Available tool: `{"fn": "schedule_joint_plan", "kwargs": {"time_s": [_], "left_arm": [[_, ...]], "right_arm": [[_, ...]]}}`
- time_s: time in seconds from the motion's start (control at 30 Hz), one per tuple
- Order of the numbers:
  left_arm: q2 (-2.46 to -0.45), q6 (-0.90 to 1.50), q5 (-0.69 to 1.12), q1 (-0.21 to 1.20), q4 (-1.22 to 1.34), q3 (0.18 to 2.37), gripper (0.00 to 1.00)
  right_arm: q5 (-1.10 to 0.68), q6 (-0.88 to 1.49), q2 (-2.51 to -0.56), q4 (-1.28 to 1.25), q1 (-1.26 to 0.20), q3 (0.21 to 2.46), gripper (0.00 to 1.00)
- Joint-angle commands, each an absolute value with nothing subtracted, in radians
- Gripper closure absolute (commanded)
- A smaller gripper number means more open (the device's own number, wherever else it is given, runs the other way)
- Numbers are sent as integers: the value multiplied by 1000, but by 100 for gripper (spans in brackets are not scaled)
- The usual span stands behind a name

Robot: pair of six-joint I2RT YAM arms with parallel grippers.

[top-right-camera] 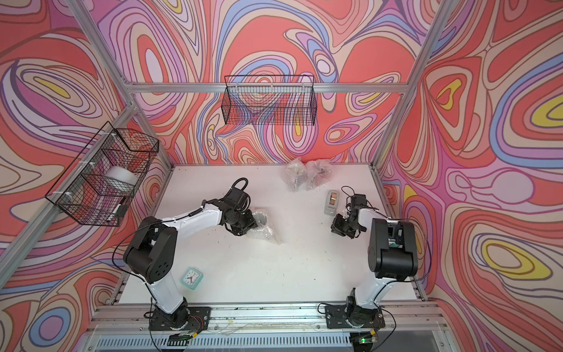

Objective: Wrap mugs in bubble wrap
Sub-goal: Tear off the tape using the Tape Cutter, then stick the tape on the bubble wrap.

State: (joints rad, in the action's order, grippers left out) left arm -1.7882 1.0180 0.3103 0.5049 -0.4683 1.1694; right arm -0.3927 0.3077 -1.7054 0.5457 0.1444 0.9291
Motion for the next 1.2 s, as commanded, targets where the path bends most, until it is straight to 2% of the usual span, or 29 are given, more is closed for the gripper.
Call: {"fn": "schedule_joint_plan", "kwargs": {"time_s": [0.0,0.2,0.43,0.8,1.17], "left_arm": [[-1810,1036,329,521,-506,1178,60],[-1808,1053,325,520,-505,1177,57],[-1800,1084,336,521,-485,1167,52],[-1782,1093,326,520,-488,1156,54],[-1791,1098,331,520,-482,1157,54]], "right_arm": [[-391,317,-1574,571,90,925,100],[-593,529,-1415,363,-148,969,100],[-713,762,-1530,119,-339,1051,100],[-731,849,-1733,37,-471,1222,100],[-724,853,-1738,32,-524,1145,100]]}}
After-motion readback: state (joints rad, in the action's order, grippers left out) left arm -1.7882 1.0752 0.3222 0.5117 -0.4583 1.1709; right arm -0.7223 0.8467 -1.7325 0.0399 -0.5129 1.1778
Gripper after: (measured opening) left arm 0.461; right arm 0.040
